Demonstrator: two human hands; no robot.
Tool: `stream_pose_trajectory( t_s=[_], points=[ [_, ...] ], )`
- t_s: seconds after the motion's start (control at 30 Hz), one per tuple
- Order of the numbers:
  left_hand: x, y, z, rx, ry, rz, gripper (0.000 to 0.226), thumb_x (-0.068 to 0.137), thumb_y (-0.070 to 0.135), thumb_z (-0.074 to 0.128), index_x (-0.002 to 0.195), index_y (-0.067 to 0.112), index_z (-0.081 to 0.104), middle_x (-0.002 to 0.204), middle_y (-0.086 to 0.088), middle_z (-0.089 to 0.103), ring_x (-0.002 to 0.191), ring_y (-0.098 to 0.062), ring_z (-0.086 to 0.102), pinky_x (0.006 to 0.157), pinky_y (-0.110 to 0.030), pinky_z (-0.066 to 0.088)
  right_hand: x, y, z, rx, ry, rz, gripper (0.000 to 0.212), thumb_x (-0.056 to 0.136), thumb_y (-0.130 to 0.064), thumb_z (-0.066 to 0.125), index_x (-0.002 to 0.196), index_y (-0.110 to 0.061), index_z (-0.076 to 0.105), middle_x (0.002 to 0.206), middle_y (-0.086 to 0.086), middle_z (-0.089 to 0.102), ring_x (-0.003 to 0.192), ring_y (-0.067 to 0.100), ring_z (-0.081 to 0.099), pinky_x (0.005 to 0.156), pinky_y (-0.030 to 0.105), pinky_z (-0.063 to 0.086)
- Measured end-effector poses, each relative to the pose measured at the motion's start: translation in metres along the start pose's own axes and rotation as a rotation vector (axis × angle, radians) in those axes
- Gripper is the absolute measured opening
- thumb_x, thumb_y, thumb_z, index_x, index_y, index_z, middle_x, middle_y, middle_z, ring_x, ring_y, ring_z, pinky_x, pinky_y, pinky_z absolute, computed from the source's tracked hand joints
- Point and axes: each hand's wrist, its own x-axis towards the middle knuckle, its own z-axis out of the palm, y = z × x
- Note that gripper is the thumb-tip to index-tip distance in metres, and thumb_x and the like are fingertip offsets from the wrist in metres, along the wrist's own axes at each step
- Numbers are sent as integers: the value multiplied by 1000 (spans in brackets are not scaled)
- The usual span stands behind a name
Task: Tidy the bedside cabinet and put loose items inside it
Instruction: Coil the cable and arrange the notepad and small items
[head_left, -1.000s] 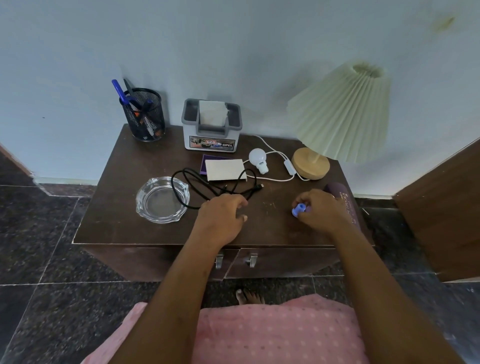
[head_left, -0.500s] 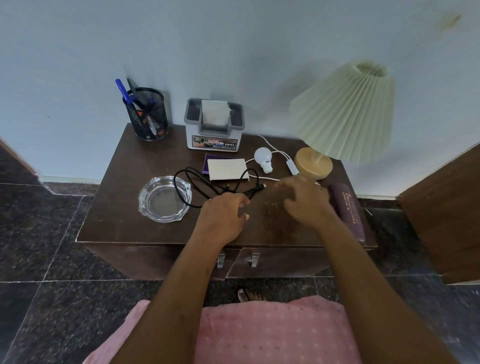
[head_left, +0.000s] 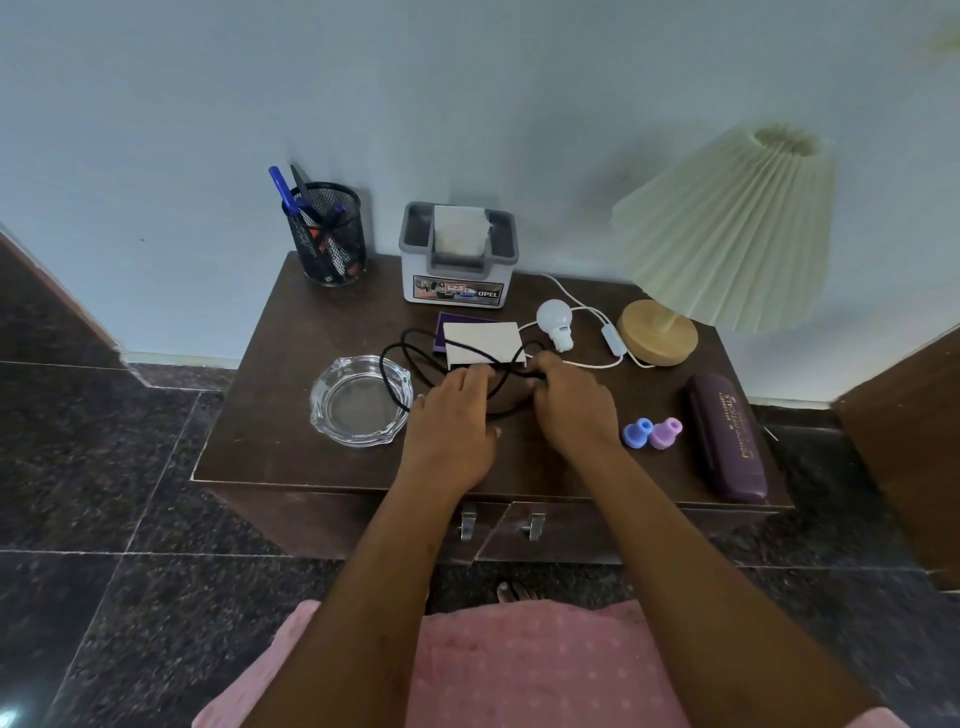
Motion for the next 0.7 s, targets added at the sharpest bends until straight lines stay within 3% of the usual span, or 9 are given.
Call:
stream_pose_trajectory(
  t_s=[0.1, 0.23, 0.3, 0.37, 0.47, 0.57, 0.7],
  points=[
    [-1, 6, -3, -174, 103, 25, 79, 80, 15, 66, 143, 22, 19, 141, -5, 43, 126, -25, 45, 101, -43, 41, 0, -3, -16, 136, 66, -57, 20, 94, -24, 44, 109, -20, 56, 103, 5, 67, 95, 26, 60, 80, 42, 48],
    [-7, 18, -12, -259, 215, 58, 88, 83, 12, 64, 149, 24, 8, 149, -2, 34, 132, -20, 34, 103, -30, 31, -13, -6, -45, 176, 114, -105, 16, 88, -24, 46, 99, -21, 57, 92, 0, 64, 84, 21, 57, 71, 40, 49],
    [-14, 26, -19, -264, 250, 97, 80, 85, 12, 63, 149, 23, 15, 147, -1, 35, 131, -19, 34, 102, -25, 28, -24, -10, -60, 274, 154, -132, 10, 85, -16, 47, 89, -17, 56, 83, -2, 59, 77, 18, 54, 66, 36, 44],
    [-26, 34, -25, -243, 331, 103, 62, 87, 13, 59, 143, 18, 32, 135, -4, 45, 121, -20, 40, 100, -28, 36, -38, -19, -73, 514, 169, -123, 14, 84, -3, 49, 89, -11, 60, 84, -2, 60, 77, 17, 55, 69, 31, 44],
    [-50, 46, -31, -173, 490, 56, 16, 91, 18, 55, 103, 9, 63, 103, -6, 51, 96, -22, 47, 80, -36, 45, -65, -35, -89, 987, 100, -34, 27, 84, 8, 46, 94, -10, 65, 88, -6, 64, 74, 8, 56, 64, 13, 45],
    [-75, 58, -30, -175, 426, 3, 22, 95, 24, 50, 87, 6, 61, 92, -4, 47, 86, -19, 45, 72, -34, 41, -91, -45, -94, 1202, 33, 20, 26, 88, 3, 53, 110, -5, 64, 80, -2, 61, 60, 1, 54, 53, 12, 43],
    [-100, 70, -36, -439, 356, 26, 15, 96, 11, 47, 94, 2, 58, 92, -8, 51, 78, -12, 46, 70, -24, 35, -118, -53, -91, 1253, -61, 92, 35, 86, -4, 64, 121, -8, 57, 94, 6, 65, 85, 16, 63, 80, 27, 53]
  ],
)
